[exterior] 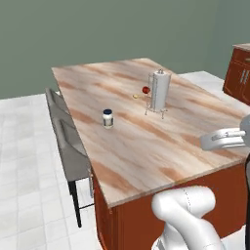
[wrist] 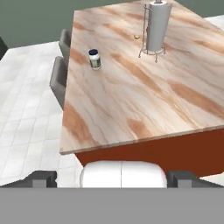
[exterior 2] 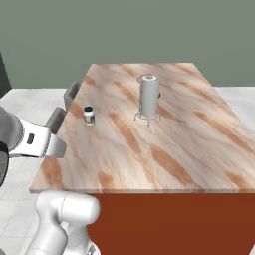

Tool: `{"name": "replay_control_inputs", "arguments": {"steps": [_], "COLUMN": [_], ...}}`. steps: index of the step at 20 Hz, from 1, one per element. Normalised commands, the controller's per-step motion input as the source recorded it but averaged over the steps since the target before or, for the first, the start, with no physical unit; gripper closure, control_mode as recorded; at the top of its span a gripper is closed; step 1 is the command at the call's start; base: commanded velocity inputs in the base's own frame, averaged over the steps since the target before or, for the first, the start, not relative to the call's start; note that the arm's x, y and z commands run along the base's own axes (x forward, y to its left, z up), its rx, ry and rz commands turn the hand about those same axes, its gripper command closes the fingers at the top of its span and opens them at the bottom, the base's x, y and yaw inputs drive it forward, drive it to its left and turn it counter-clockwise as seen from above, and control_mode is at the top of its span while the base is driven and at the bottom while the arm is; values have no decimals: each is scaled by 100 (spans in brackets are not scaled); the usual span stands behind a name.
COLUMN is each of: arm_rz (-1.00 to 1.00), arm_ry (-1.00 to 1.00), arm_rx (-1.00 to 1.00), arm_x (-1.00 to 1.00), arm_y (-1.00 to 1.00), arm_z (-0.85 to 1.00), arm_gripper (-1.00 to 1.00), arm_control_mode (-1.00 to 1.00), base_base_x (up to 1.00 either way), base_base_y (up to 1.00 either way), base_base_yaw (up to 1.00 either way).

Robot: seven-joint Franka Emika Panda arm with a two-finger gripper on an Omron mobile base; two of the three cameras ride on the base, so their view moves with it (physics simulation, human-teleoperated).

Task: Move the mustard and mayonnaise from the cabinet to the dining counter.

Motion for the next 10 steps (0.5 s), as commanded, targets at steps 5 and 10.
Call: {"name": "replay_control_inputs", "arguments": {"steps": [5,10], "arm_rz": [0,0], "arm_ry": [0,0], "arm_rx": [0,0], "arm_x": [0,0], "arm_y": [0,0], "arm_z": [0,0], "arm_gripper": [-100,-100], "arm_control_mode": [100,100], "base_base_x": [0,0], "base_base_y": [3,4], "base_base_yaw": [-96,-99]}}
